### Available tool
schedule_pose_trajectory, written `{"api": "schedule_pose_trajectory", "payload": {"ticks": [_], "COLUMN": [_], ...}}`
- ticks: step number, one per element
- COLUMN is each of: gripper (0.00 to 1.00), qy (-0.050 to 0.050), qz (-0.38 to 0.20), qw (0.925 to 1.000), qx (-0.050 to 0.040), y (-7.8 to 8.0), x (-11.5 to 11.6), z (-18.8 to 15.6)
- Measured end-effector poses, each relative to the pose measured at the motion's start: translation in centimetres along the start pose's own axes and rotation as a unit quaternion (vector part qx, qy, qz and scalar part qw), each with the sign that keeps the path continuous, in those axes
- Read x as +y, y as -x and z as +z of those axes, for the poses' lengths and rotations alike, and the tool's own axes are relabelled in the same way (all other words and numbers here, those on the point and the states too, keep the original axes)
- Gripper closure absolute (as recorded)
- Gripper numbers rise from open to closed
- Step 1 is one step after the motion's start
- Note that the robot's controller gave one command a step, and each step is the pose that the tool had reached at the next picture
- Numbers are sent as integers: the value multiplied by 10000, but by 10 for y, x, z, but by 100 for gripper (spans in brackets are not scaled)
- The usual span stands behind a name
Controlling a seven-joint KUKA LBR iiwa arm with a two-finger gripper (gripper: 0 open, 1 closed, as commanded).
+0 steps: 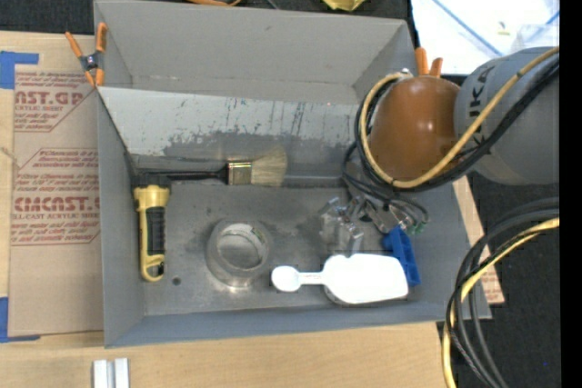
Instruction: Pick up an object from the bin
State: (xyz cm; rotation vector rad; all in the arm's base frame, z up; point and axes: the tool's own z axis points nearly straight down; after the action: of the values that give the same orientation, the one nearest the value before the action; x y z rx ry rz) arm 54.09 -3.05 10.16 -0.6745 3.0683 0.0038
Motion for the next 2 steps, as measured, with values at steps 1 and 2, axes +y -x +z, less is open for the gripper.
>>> {"api": "schedule_pose_trajectory", "payload": {"ticks": [1, 2], "gripper": [100, 100], "qy": [2, -12], "qz": [-1, -735], "qw": [10000, 9973], "qx": [-2, -15], "y": [0, -6], "x": [0, -95], "z": [0, 19]}}
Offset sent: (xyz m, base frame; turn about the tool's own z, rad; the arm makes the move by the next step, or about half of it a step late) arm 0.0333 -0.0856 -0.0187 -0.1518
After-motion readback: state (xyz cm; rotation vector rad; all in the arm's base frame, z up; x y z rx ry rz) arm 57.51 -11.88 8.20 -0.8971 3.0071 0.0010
